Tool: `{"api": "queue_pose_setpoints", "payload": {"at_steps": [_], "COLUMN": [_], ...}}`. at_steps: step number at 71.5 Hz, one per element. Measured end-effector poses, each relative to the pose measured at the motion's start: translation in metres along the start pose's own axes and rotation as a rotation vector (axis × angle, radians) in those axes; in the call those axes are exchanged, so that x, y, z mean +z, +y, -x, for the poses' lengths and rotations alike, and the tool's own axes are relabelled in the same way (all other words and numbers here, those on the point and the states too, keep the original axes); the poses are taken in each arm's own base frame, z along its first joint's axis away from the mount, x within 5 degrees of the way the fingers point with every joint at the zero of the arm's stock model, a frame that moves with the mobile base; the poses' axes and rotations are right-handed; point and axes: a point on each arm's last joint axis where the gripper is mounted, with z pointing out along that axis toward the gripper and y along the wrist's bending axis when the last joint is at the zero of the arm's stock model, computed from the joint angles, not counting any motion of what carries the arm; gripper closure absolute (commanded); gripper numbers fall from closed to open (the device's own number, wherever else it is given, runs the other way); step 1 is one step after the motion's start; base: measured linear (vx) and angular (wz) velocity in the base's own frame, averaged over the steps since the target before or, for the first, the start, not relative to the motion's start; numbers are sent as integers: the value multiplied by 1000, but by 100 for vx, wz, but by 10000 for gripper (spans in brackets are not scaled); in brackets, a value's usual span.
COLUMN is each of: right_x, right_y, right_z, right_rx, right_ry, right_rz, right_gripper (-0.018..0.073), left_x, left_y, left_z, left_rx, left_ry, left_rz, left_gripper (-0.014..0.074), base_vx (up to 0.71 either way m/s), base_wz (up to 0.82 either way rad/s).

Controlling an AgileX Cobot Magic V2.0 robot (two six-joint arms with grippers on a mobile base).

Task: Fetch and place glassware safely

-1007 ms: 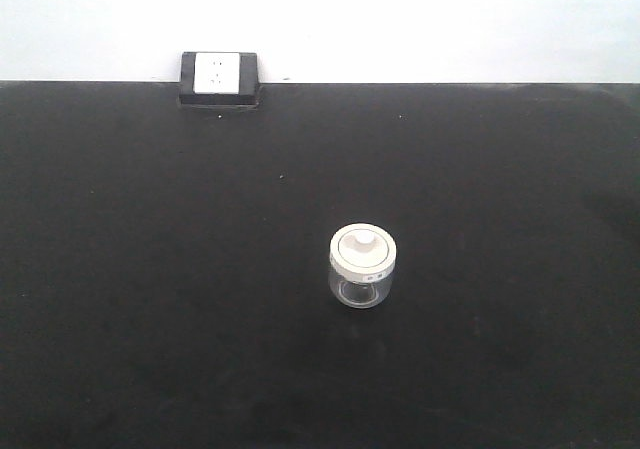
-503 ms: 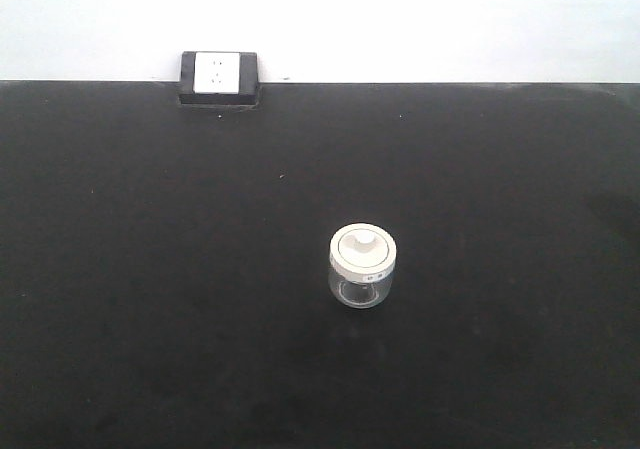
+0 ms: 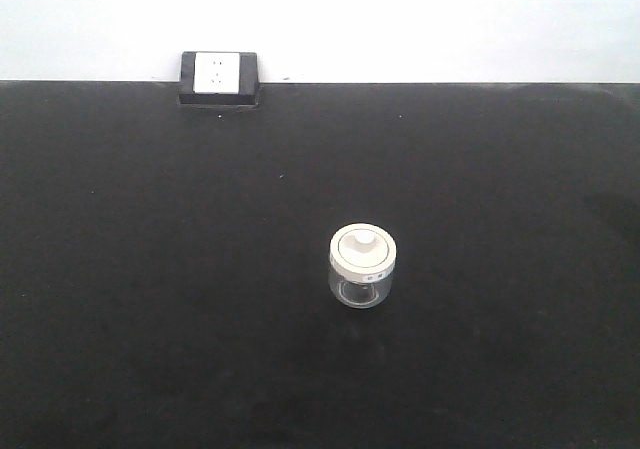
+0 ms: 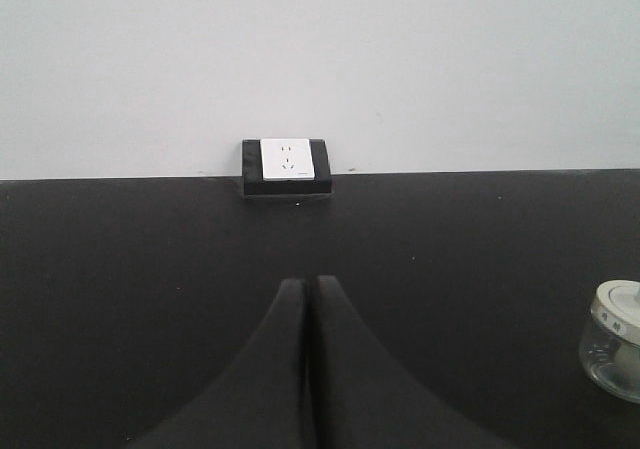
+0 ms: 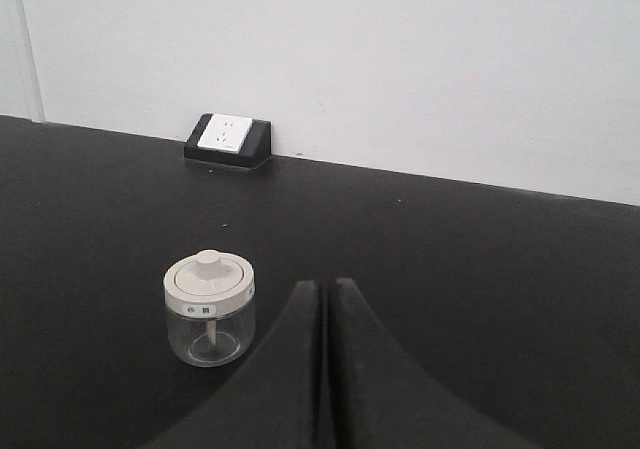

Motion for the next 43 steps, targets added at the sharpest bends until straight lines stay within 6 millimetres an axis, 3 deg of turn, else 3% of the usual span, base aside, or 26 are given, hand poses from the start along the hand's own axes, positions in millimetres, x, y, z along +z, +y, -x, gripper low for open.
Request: {"api": "queue_pose_setpoints", "payload": {"at_steps": [21,43], "right_x": [0,0], "right_y": [0,0], "right_z": [0,0], "right_rx": [0,0], "right_ry": [0,-1], "right_rz": [0,0], "right_gripper": [567,567], "left_x": [-1,-5], "left_y": [1,9], "left_z": [-7,-63], "left_rx": [85,119], "left_ry": [4,4], "left_rz": [2,49], "left_gripper": [603,603], "base_vx": [0,0], "base_wz": [0,0]}}
